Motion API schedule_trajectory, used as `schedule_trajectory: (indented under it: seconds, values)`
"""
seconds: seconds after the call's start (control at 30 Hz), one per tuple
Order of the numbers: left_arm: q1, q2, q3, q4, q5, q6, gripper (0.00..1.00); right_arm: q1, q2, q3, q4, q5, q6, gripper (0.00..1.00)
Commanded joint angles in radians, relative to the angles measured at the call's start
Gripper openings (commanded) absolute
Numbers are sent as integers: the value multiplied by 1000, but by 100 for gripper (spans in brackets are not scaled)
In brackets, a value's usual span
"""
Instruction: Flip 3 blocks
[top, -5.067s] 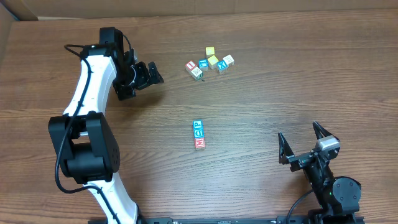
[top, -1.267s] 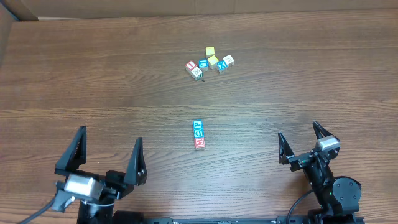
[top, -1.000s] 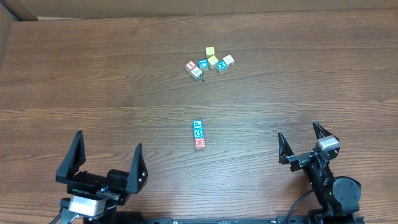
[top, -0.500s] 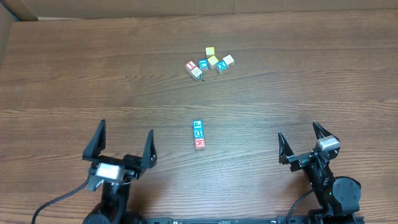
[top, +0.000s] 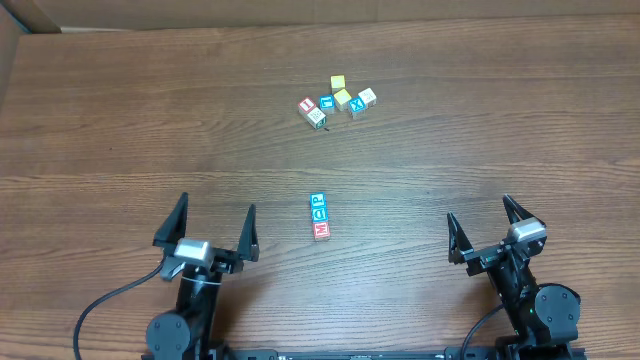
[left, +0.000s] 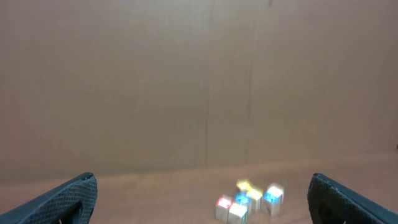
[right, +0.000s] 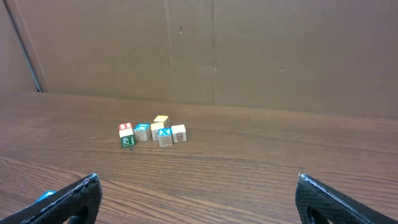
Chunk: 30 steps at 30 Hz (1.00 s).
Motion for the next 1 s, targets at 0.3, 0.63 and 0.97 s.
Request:
schedule_trajectory:
  seconds: [0.3, 0.63, 0.97]
  values:
    - [6, -11, -5, -301, -37, 149, 100, -6, -8, -10, 3, -2, -4, 100]
    - [5, -11, -5, -302, -60, 149, 100, -6, -8, -10, 3, -2, -4, 100]
    - [5, -11, -5, -302, -60, 149, 100, -6, -8, -10, 3, -2, -4, 100]
